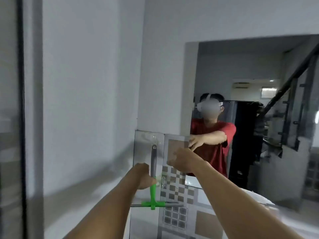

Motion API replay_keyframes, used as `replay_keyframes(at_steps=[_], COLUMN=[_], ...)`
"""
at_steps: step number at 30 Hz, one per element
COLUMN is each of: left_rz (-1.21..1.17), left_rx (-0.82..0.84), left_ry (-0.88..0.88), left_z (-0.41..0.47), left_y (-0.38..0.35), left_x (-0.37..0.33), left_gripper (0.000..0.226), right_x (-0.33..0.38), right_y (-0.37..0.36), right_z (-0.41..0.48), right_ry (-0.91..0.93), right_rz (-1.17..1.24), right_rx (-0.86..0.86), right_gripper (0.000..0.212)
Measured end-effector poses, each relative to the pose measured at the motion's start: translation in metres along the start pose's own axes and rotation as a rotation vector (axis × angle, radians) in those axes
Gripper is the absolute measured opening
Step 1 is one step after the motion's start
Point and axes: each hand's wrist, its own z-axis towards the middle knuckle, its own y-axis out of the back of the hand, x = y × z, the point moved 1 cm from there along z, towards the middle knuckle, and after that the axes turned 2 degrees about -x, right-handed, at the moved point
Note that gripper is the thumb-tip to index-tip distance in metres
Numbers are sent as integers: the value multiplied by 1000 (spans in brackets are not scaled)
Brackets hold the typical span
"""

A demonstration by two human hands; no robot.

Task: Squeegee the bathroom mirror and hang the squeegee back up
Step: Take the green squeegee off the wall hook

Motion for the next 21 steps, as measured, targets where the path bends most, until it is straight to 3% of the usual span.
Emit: replay_keyframes(at_steps=[3,8,11,17,21], left_rz=[-34,-111,-239,-450,-569], left_rx=[29,-32,-76,-122,-150], left_ry=[28,2,21,54,99], left_z=[13,28,29,21,3], left_y=[-22,-56,-64,-66,-86], left_x=[10,20,17,4,7], left_gripper=[55,16,19,16,15], right_x=[5,12,18,16,9], right_y=[-23,-57,-65,-65,-78], right_z=[18,40,44,39,31], right_ry=[-3,-12,-23,-36,-42], right_rz=[29,159,282,423,465], right_rx=[4,-6,-57,-156,-167], right_gripper=[63,63,57,25,24])
